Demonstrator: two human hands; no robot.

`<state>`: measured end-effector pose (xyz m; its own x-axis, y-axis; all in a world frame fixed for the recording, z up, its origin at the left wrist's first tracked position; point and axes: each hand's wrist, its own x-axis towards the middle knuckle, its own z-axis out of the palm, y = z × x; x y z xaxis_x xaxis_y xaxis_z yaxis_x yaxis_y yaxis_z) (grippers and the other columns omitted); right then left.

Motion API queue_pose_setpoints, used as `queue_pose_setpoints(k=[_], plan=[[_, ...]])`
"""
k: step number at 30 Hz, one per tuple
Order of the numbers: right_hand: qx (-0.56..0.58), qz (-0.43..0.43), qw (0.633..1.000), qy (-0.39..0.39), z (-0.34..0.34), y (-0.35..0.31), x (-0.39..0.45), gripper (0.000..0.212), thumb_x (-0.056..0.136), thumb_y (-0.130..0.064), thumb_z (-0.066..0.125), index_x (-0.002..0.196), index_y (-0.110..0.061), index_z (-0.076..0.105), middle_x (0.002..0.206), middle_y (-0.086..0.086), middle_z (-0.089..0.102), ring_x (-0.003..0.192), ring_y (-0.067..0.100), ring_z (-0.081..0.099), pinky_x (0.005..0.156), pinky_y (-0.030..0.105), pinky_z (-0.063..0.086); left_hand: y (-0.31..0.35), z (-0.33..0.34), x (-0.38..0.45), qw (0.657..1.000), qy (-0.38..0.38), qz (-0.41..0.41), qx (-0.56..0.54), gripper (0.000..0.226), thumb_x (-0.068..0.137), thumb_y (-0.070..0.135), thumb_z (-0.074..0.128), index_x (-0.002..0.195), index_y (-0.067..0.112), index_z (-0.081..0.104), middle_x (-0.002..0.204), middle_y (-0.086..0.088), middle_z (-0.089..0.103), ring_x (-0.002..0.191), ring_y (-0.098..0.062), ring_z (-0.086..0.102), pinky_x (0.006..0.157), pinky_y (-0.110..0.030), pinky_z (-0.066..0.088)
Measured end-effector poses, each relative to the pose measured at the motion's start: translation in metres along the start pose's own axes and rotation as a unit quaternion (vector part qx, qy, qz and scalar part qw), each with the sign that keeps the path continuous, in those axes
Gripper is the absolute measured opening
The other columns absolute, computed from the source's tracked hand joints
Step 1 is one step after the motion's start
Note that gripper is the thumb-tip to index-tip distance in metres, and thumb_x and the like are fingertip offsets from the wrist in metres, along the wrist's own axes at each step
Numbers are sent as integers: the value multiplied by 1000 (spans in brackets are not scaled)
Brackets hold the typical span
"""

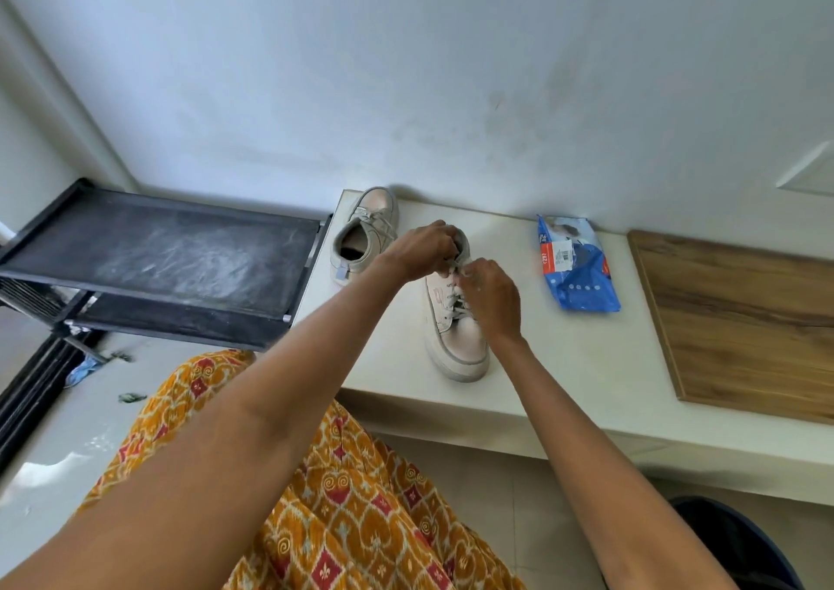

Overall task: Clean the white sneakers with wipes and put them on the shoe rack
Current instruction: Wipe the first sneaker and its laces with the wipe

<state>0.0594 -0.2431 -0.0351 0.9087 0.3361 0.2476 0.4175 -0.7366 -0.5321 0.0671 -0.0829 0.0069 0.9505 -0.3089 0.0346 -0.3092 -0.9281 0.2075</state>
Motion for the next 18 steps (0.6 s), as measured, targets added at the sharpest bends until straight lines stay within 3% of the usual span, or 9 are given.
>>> queue_pose_setpoints(k=[3, 7, 9, 11, 12, 16, 18], plan=[[-54, -61, 997, -5, 2, 15, -21, 12, 90, -9, 56, 82, -5, 64, 77, 12, 63, 68, 28, 61, 56, 24, 38, -2, 3, 2, 999, -14, -31, -4, 13, 80, 19, 69, 89, 9, 71, 103, -4, 65, 92, -25, 62, 69, -31, 46], [-72, -108, 989, -65, -22, 40, -28, 7, 85, -10, 62, 86, -9, 69, 81, 10, 67, 70, 28, 63, 59, 29, 45, -1, 4, 6, 998, -19, -53, 19, 16, 78, 25, 71, 88, 13, 72, 97, -5, 68, 89, -28, 64, 69, -35, 50], [-66, -98, 992, -36, -36, 45, -17, 11, 88, -10, 60, 89, -6, 69, 85, 12, 67, 71, 26, 63, 61, 25, 46, 3, 4, 7, 997, -7, -70, 14, 17, 78, 27, 71, 90, 15, 71, 98, -5, 69, 90, -28, 64, 68, -33, 47], [-2, -45, 998, 39, -44, 38, -1, 14, 89, -7, 58, 95, -2, 70, 91, 15, 69, 77, 21, 62, 66, 5, 37, 8, 9, 9, 995, 13, -98, 7, 19, 82, 27, 67, 97, 16, 71, 100, -6, 69, 95, -29, 63, 72, -33, 47], [29, -28, 996, 75, -42, 33, 8, 16, 89, -5, 58, 98, -1, 70, 96, 16, 69, 82, 21, 63, 69, 3, 36, 11, 12, 9, 993, 20, -120, -10, 22, 83, 26, 66, 101, 15, 70, 102, -7, 69, 97, -29, 62, 74, -34, 47], [57, -71, 994, 59, -10, 4, 18, 22, 87, -4, 54, 103, -4, 70, 101, 14, 70, 92, 28, 64, 80, 31, 50, 19, 27, 10, 977, 56, -193, -76, 16, 83, 21, 61, 91, 10, 70, 92, -15, 69, 88, -36, 63, 63, -33, 41], [16, -94, 994, 50, 5, 9, 4, 21, 90, -5, 53, 103, -6, 69, 97, 12, 71, 86, 27, 64, 74, 29, 49, 18, 29, 7, 975, 69, -196, -83, 15, 84, 18, 59, 87, 8, 69, 91, -15, 68, 86, -35, 63, 61, -32, 38]])
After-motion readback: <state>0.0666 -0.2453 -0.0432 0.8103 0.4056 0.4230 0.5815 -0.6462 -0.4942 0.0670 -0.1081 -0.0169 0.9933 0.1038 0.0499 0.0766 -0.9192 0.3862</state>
